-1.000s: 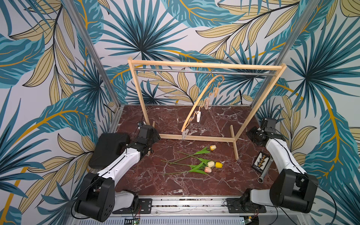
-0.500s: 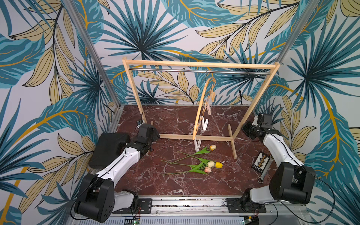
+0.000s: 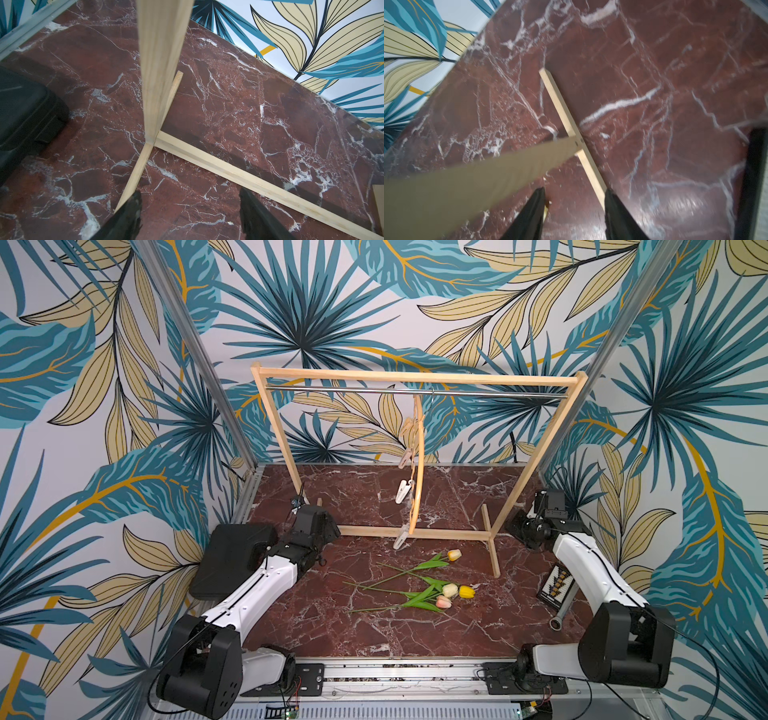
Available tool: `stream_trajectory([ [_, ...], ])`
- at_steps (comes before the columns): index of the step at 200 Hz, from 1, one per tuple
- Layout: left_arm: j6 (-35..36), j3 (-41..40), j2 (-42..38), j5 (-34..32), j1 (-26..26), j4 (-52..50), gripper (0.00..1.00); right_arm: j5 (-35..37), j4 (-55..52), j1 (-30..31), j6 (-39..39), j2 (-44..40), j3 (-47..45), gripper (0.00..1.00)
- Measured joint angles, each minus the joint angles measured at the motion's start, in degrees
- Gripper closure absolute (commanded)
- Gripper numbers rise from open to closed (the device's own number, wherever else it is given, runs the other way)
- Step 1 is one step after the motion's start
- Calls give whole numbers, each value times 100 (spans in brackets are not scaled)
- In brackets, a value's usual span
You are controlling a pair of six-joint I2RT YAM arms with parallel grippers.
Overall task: Dry the flowers on a clothes hanger
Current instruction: Move the clothesline to the center of the board, then pick up the flower at the center of the board.
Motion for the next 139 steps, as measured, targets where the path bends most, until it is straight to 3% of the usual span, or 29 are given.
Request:
stream_trajectory([
  [39, -466, -37, -505, 55, -59, -323, 26, 1032, -791, 1904, 358, -839, -437, 35],
  [82, -1016, -212, -859, 66, -59, -828, 30, 1154, -870, 4006, 802, -881, -835, 48],
  [100, -1222, -212, -861, 87, -61, -1058, 30, 1088, -706, 4826, 774, -868, -931, 49],
  [118, -1440, -212, -861, 140, -59, -1329, 31, 911, -597, 5604, 496, -579, -796, 49],
  [139, -1753, -212, -874, 186, -61, -1679, 32, 743, -678, 6227, 22, 396, -111, 51],
])
